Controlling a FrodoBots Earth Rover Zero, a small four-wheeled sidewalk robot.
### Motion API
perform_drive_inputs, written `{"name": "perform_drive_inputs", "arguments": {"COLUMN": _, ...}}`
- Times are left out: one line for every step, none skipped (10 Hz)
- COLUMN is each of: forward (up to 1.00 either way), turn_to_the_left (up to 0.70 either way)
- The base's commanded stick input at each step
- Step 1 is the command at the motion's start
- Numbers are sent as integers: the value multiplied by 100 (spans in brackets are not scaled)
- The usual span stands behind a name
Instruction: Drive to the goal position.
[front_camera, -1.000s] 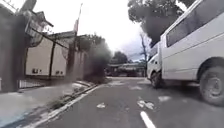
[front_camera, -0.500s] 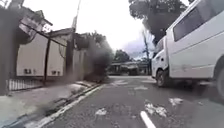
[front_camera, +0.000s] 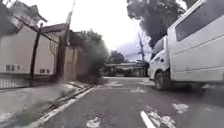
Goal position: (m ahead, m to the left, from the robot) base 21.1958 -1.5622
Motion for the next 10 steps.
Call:
{"name": "perform_drive_inputs", "arguments": {"forward": 70, "turn_to_the_left": 0}}
{"name": "perform_drive_inputs", "arguments": {"forward": 70, "turn_to_the_left": 0}}
{"name": "perform_drive_inputs", "arguments": {"forward": 70, "turn_to_the_left": 0}}
{"name": "perform_drive_inputs", "arguments": {"forward": 70, "turn_to_the_left": 0}}
{"name": "perform_drive_inputs", "arguments": {"forward": 70, "turn_to_the_left": 0}}
{"name": "perform_drive_inputs", "arguments": {"forward": 70, "turn_to_the_left": 0}}
{"name": "perform_drive_inputs", "arguments": {"forward": 70, "turn_to_the_left": 0}}
{"name": "perform_drive_inputs", "arguments": {"forward": 70, "turn_to_the_left": 0}}
{"name": "perform_drive_inputs", "arguments": {"forward": 70, "turn_to_the_left": -1}}
{"name": "perform_drive_inputs", "arguments": {"forward": 70, "turn_to_the_left": -8}}
